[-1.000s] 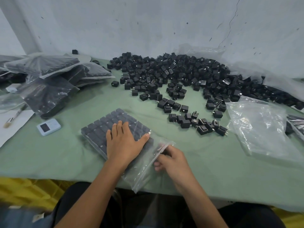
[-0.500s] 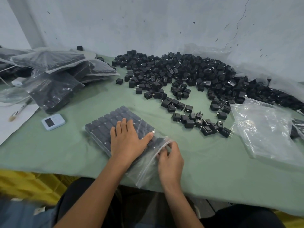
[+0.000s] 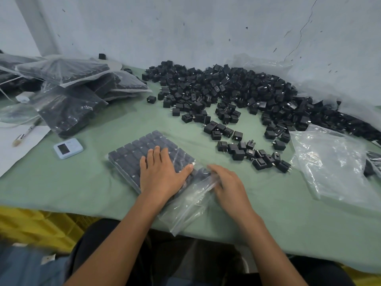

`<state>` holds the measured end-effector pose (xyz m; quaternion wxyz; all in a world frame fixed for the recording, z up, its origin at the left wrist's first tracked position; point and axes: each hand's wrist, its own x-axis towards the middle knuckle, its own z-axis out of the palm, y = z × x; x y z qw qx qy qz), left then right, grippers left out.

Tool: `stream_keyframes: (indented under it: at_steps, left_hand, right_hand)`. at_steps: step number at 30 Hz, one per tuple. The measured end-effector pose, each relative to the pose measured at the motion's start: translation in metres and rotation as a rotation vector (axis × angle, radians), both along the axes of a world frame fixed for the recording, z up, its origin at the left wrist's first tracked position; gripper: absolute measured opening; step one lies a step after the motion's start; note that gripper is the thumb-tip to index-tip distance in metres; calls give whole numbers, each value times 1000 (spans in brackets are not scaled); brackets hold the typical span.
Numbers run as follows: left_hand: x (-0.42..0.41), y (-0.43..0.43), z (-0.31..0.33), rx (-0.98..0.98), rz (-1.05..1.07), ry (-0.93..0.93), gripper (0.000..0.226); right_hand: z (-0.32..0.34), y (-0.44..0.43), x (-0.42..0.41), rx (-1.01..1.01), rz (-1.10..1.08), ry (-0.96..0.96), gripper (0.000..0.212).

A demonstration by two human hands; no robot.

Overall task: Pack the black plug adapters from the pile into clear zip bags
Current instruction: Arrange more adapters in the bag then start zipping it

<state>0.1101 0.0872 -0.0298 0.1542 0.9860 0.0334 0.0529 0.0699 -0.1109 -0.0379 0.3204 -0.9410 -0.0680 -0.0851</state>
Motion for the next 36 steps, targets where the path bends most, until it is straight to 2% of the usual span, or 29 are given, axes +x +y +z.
stream_keyframes:
  at_steps: [4, 9, 13, 20, 27, 31, 32, 34, 36]
  left_hand:
    - [-1, 0, 0, 0, -3, -4, 107]
    - [-1, 1, 0, -3, -9, -12, 106]
    - [-1, 0, -1, 0, -10, -5, 106]
    - [1, 1, -2, 10, -14, 0, 105]
    - [2, 1, 0, 12, 0, -1, 106]
    - [4, 1, 1, 15, 5, -11, 109]
    - [4, 2, 1, 10, 6, -16, 110]
    - [5, 2, 0, 4, 5, -20, 111]
    - [5, 3, -1, -13, 0, -14, 110]
  right_hand:
    - [1, -2, 8, -75, 61, -5, 26]
    - [1, -6, 11, -112, 124, -7, 20]
    - [0, 1, 23, -196, -20, 7, 12]
    - [-11, 2, 26, -364, -220, -17, 46]
    - [-7, 5, 25, -471, -254, 48, 48]
    - [8, -4, 19, -361, -131, 116, 27]
    - [13, -12, 17, -270, -54, 185, 28]
    - [28, -32, 13, -27, 102, 383, 50]
    - [40, -54, 17, 41, 168, 422, 52]
